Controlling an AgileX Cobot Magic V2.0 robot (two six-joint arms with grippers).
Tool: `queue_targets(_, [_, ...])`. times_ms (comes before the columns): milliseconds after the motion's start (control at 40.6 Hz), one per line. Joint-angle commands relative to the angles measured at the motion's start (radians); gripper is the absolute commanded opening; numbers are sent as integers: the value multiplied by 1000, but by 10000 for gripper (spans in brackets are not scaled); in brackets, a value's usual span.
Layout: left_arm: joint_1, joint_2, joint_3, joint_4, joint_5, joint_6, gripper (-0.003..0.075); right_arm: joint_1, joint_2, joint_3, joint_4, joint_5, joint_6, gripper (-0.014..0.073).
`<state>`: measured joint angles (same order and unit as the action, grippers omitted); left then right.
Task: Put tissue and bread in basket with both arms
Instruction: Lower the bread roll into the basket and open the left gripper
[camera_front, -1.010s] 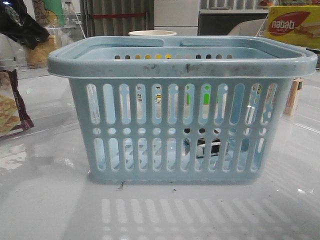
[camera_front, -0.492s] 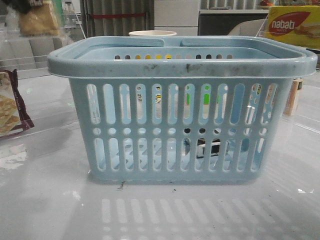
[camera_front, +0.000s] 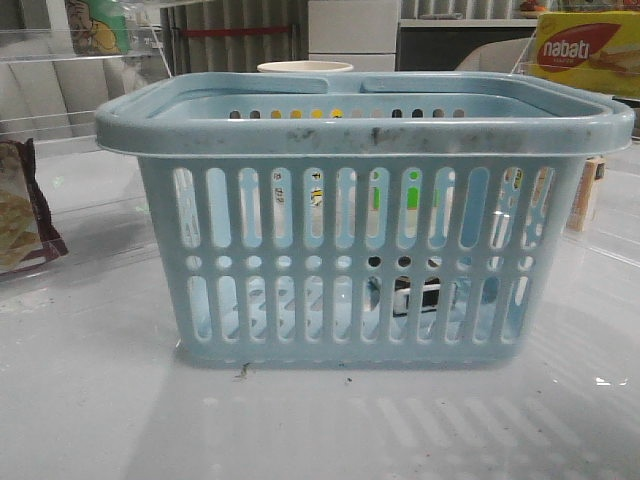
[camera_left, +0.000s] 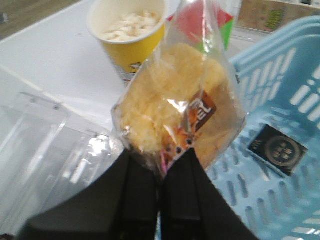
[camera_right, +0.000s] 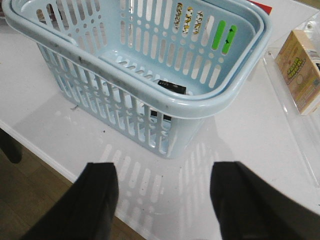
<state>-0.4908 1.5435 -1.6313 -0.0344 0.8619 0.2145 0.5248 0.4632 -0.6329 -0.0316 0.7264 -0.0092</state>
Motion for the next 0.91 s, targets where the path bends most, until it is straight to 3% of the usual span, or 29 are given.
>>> queue_targets(0, [-62,-16,-14,-18,-57,4,90,0,4,-28,-8,-74,-7,505])
queue_targets(295, [-158,138,4,-29,-68,4,106,0,4,-28,-8,-74,-7,505])
queue_targets(394, [-162,177,4,-51,-71,4,211,0,4,-28,-8,-74,-7,505])
queue_targets(492, [-162,190,4,-65,-75,4,386,0,4,-28,-8,-74,-7,505])
queue_targets(566, [-162,181,1,-69,-84,4,452,0,4,-28,-8,-74,-7,505])
queue_targets(886, [-162,-27,60,-69,-97,4,456,0,4,-28,-8,-74,-7,505])
